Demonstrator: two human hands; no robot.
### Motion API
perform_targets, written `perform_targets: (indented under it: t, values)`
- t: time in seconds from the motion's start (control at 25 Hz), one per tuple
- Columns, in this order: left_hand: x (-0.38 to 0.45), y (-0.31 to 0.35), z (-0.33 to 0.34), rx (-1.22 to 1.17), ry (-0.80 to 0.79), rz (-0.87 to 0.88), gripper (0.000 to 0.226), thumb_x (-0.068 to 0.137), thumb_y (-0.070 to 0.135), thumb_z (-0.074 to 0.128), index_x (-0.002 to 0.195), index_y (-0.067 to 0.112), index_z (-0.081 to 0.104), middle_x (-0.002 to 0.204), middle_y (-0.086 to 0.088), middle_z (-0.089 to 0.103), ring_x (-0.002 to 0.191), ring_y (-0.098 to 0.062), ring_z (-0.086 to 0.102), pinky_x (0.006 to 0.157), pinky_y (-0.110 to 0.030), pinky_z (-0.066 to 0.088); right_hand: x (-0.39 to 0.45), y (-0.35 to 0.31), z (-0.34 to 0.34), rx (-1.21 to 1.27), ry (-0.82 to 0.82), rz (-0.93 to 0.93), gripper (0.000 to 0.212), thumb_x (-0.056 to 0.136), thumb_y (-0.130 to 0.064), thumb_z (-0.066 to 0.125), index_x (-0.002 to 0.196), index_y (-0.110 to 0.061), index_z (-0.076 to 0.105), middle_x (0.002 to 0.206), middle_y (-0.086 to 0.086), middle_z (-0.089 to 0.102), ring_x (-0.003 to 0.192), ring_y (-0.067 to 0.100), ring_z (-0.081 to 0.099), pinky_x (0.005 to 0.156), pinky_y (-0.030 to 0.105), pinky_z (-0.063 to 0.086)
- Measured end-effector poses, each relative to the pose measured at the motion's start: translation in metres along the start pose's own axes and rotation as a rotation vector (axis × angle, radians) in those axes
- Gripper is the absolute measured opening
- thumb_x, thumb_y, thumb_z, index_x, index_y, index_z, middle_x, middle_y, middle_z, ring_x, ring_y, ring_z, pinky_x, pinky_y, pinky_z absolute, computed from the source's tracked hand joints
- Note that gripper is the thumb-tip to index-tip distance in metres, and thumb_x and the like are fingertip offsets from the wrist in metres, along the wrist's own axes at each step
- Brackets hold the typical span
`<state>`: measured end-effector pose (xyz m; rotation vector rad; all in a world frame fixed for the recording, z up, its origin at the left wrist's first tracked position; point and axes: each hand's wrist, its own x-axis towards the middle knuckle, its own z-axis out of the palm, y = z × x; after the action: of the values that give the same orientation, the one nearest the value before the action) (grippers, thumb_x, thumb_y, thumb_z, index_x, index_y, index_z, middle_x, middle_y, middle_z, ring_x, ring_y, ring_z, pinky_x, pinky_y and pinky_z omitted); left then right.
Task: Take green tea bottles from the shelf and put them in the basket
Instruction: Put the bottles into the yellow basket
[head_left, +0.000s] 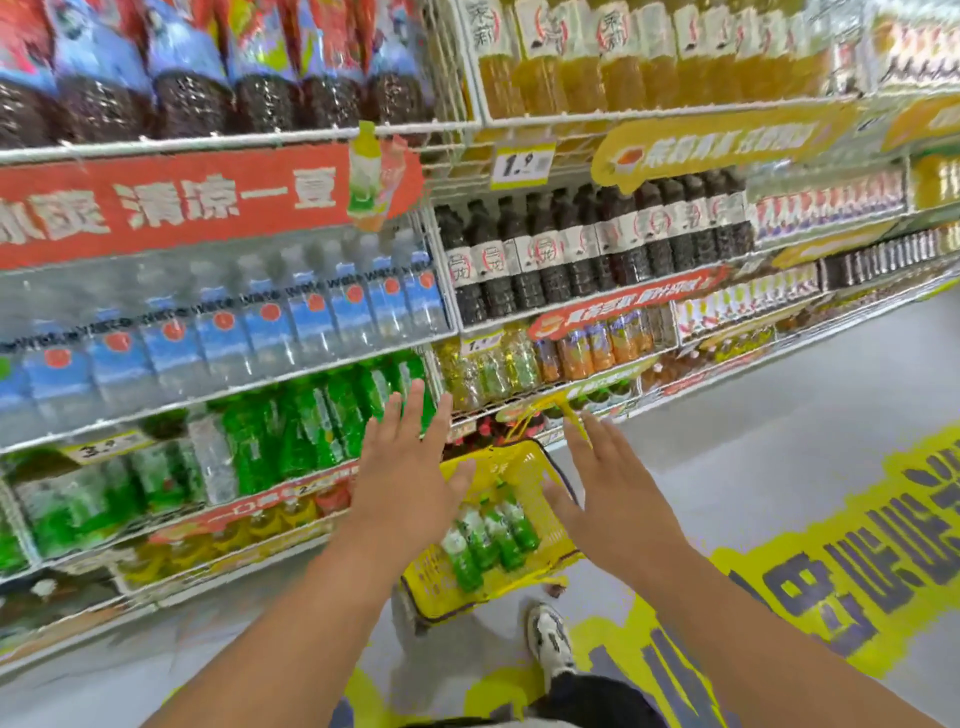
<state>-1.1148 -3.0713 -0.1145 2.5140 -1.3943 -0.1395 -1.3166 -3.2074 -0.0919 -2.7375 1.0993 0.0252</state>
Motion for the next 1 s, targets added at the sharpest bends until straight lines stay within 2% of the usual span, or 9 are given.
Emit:
perform_targets:
  t: [0.12, 0.24, 0.4, 0.52, 0.64, 0.8, 1.0]
  values:
    - [0.029, 0.017, 0.028, 0.005, 0.016, -0.161, 0.080, 0.098, 0.064, 0.036, 0.162, 0.030, 0.004, 0.170, -0.008, -0.009, 0.156, -0.031, -0.003, 0.126, -0.051, 0.009, 0.058, 0.039, 0.011, -0.021, -0.035, -0.139, 0.084, 0.096, -0.071, 0.016, 0.163, -0.023, 0.006, 0.171, 0.003, -0.007, 0.157, 0.022, -0.009, 0.128, 0.041, 0.003]
    - [0.045, 0.039, 0.054, 0.018, 0.034, -0.310, 0.080, 0.096, 0.063, 0.038, 0.162, 0.026, 0.012, 0.170, -0.011, 0.003, 0.156, -0.034, 0.007, 0.125, -0.052, 0.013, 0.099, 0.069, 0.023, -0.077, -0.078, -0.280, 0.088, 0.093, -0.070, 0.009, 0.163, -0.018, 0.013, 0.171, 0.007, -0.002, 0.158, 0.028, -0.005, 0.127, 0.048, 0.009]
    - [0.058, 0.057, 0.097, -0.005, 0.054, -0.444, 0.081, 0.092, 0.062, 0.037, 0.161, 0.022, 0.022, 0.168, -0.014, 0.015, 0.153, -0.037, 0.017, 0.122, -0.054, 0.018, 0.136, 0.093, 0.060, -0.023, -0.178, -0.420, 0.084, 0.096, -0.068, 0.018, 0.163, -0.018, 0.015, 0.171, 0.006, 0.002, 0.158, 0.025, -0.004, 0.128, 0.042, 0.005]
    - [0.062, 0.055, 0.147, -0.042, 0.023, -0.511, 0.082, 0.091, 0.062, 0.037, 0.160, 0.019, 0.025, 0.167, -0.016, 0.018, 0.152, -0.037, 0.019, 0.121, -0.054, 0.024, 0.152, 0.102, 0.107, 0.052, -0.248, -0.420, 0.076, 0.102, -0.061, 0.032, 0.164, -0.021, 0.012, 0.172, 0.004, 0.000, 0.158, 0.024, -0.004, 0.127, 0.042, 0.006]
    - [0.060, 0.040, 0.210, -0.067, -0.026, -0.553, 0.083, 0.090, 0.061, 0.038, 0.159, 0.017, 0.026, 0.167, -0.015, 0.019, 0.150, -0.040, 0.024, 0.119, -0.056, 0.029, 0.169, 0.113, 0.166, 0.092, -0.316, -0.395, 0.076, 0.103, -0.058, 0.036, 0.164, -0.020, 0.010, 0.172, 0.004, -0.003, 0.158, 0.023, -0.006, 0.128, 0.042, 0.008]
    - [0.054, 0.015, 0.306, -0.132, -0.128, -0.597, 0.080, 0.097, 0.057, 0.046, 0.162, 0.022, 0.015, 0.170, -0.011, 0.008, 0.154, -0.034, 0.014, 0.124, -0.048, 0.018, 0.194, 0.137, 0.263, 0.102, -0.351, -0.342, 0.080, 0.100, -0.059, 0.038, 0.163, -0.015, 0.015, 0.171, 0.009, 0.004, 0.158, 0.029, 0.003, 0.127, 0.046, 0.014]
    - [0.061, -0.013, 0.417, -0.234, -0.231, -0.679, 0.083, 0.097, 0.054, 0.049, 0.162, 0.029, 0.005, 0.171, -0.001, -0.002, 0.156, -0.028, 0.003, 0.125, -0.046, 0.013, 0.204, 0.149, 0.388, 0.061, -0.439, -0.323, 0.079, 0.102, -0.054, 0.043, 0.163, -0.014, 0.012, 0.170, 0.013, 0.008, 0.157, 0.032, 0.007, 0.127, 0.043, 0.014]
